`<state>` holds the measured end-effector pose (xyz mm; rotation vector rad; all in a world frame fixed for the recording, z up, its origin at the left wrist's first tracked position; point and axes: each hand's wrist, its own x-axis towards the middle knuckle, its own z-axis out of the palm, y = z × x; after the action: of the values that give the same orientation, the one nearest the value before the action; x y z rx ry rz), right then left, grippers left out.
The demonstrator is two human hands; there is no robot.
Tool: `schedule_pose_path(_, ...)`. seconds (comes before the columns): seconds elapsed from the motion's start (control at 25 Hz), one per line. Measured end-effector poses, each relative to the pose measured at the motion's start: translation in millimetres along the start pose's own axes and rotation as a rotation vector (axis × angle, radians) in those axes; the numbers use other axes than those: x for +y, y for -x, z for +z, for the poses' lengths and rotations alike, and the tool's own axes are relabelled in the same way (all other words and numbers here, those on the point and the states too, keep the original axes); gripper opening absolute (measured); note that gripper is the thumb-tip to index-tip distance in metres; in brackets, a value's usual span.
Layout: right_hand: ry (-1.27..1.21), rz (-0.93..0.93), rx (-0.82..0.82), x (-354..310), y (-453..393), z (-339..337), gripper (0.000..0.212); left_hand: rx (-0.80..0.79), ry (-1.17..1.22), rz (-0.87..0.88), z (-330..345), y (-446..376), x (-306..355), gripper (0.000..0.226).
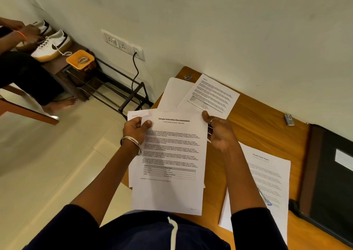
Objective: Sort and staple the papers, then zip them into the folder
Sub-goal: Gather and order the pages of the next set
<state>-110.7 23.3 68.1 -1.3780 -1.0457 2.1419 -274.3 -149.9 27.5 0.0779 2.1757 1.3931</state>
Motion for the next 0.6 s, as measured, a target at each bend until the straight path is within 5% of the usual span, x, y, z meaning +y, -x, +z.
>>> schedule_pose_path(0.16, -0.196, 0.134, -0.027, 2.9, -4.5, -0.4, 0.028, -0.002, 0.001, 0.008, 3.6, 2.6, 0.5, 0.024)
schedule_pose_path(0.44, -0.177, 0.115, 0.028, 9.7, -5.7, -1.8, 0.013, 0.025, 0.019, -0.027, 2.3, 3.9, -1.4, 0.021)
schedule_pose_path(0.6, -0.249, 0.100, 0.034, 11.4, -6.1, -2.2, 0.041, 0.019, 0.000, -0.033, 4.1, 5.2, -2.8, 0.020)
